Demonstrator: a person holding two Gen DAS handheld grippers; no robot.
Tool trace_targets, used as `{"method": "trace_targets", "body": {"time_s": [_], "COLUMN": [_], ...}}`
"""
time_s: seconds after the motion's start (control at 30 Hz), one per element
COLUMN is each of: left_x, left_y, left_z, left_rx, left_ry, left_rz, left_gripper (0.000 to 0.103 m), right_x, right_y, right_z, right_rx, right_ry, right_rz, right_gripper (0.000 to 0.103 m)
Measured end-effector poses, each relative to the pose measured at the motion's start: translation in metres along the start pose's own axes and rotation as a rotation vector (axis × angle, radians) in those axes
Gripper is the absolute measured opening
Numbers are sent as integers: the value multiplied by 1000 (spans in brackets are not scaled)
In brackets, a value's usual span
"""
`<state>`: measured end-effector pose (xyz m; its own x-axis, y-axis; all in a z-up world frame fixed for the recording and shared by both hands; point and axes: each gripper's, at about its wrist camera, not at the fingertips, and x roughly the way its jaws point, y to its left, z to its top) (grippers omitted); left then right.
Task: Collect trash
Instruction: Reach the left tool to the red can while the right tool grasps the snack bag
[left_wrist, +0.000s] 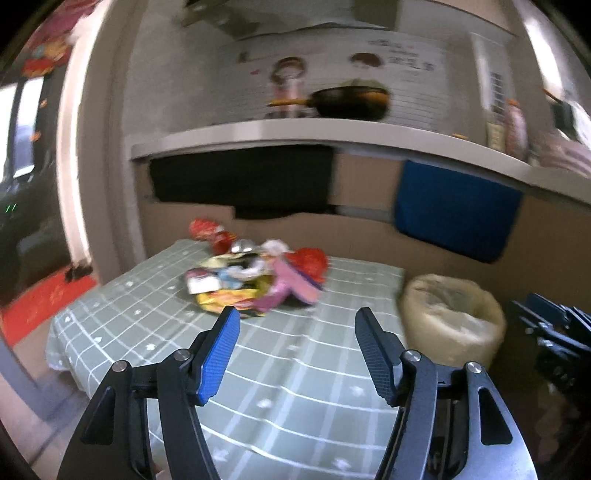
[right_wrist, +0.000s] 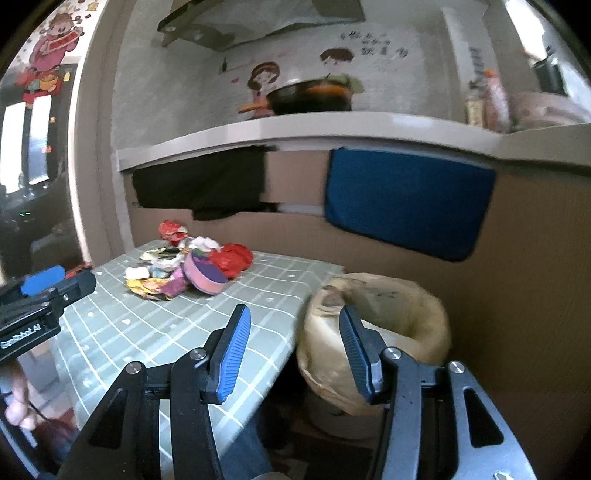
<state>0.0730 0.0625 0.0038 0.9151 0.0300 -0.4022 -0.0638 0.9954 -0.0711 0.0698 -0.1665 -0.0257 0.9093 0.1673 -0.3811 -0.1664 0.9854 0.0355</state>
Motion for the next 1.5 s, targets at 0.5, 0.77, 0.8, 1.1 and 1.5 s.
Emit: {"method": "trace_targets", "body": {"time_s": [0.5, 0.77, 0.8, 1.1, 1.5], "left_x": [133, 212, 223, 297, 312], "left_y": [102, 141, 143, 171, 147], "left_z": [-2, 39, 44, 69, 34], "left_rx": [-234, -290, -292, -433, -254], "left_ry": [188, 221, 230, 323, 425], "left_rz": [34, 31, 28, -40, -15], "left_gripper": [65, 65, 65, 65, 22], "right_x": [123, 164, 167, 193, 230], "right_y": [6, 10, 12, 20, 38], "right_z": [12, 0, -1, -6, 42], "right_rx": [-11, -2, -8, -27, -79], "right_ry": [90, 172, 178, 220, 180], "right_rz": [25, 53, 56, 75, 119], "right_gripper": [48, 48, 48, 48, 48]}}
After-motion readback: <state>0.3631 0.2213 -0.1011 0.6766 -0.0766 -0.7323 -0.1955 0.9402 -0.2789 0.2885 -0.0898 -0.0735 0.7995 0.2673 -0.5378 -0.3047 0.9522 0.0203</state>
